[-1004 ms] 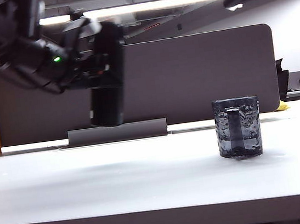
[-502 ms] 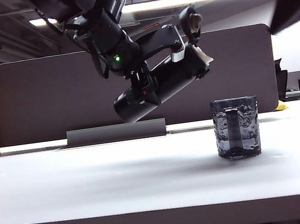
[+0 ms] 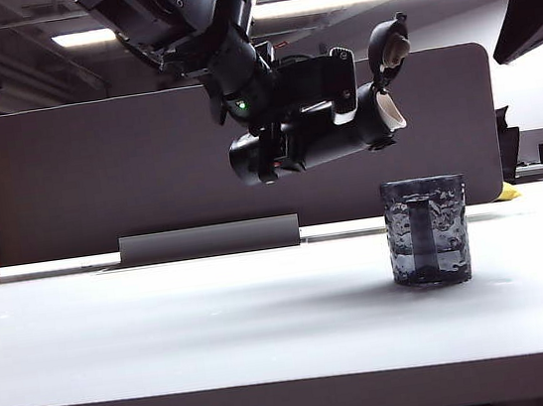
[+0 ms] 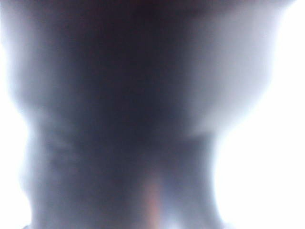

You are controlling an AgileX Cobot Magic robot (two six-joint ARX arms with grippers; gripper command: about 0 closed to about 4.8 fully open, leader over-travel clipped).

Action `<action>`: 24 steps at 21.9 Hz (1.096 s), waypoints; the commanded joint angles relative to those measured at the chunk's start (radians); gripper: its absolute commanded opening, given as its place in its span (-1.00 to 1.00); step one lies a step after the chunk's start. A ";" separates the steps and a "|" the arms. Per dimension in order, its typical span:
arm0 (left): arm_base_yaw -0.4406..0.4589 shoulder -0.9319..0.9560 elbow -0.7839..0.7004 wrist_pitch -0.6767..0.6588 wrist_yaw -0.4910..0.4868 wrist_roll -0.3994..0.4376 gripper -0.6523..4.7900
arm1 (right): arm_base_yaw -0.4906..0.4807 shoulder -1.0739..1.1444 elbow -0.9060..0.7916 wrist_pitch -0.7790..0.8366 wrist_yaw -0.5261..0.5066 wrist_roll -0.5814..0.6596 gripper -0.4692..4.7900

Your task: Pick up the black thermos, pour some water into the cup, then place the black thermos back on the table.

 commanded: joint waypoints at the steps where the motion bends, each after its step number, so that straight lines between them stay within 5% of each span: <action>1: 0.000 -0.014 0.014 0.065 -0.002 0.167 -0.78 | 0.000 -0.002 0.003 0.016 -0.003 -0.004 -0.85; 9: -0.010 -0.014 0.014 0.123 0.009 0.318 -0.78 | 0.000 -0.002 0.001 -0.036 -0.029 -0.004 -0.85; 24: -0.009 -0.014 0.014 0.200 0.050 0.475 -0.78 | 0.001 -0.002 0.001 -0.040 -0.030 -0.054 -0.85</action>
